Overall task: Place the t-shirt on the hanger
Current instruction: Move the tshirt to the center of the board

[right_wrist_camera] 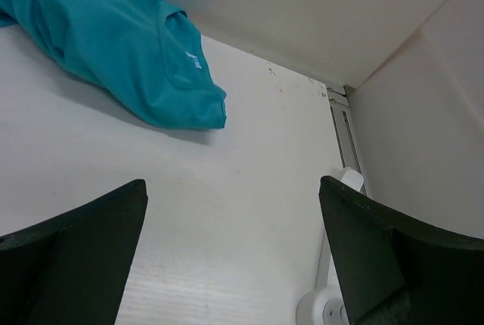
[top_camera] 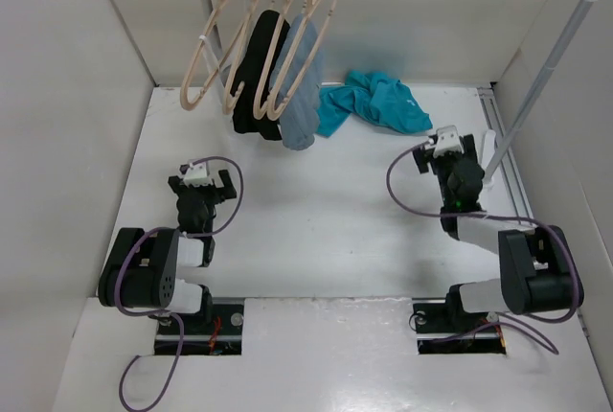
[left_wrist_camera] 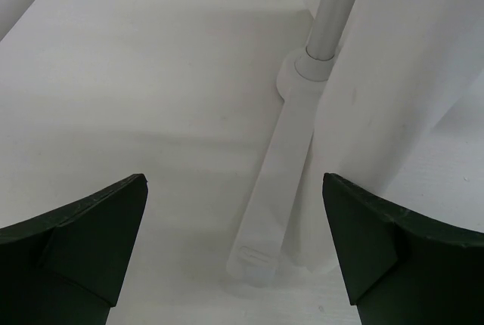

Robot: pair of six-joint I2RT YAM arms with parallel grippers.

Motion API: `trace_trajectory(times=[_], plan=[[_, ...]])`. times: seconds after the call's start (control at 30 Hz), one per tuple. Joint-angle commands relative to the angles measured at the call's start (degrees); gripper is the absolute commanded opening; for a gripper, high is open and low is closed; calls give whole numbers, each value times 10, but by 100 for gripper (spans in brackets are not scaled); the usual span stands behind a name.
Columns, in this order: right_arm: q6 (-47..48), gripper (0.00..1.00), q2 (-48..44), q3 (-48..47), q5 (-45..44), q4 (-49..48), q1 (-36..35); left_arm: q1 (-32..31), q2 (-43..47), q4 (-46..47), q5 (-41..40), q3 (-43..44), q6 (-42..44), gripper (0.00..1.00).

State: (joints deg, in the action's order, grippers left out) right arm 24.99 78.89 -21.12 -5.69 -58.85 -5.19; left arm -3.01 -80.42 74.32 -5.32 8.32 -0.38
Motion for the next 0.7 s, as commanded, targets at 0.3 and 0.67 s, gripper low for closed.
trace_trajectory(times=[0.3,0.67], plan=[[-1,100,33,-242,-211,397,-115,-24,200,290,71,-165,76,100],[-201,100,166,-479,24,558,-53,-49,569,-449,85,43,211,100]])
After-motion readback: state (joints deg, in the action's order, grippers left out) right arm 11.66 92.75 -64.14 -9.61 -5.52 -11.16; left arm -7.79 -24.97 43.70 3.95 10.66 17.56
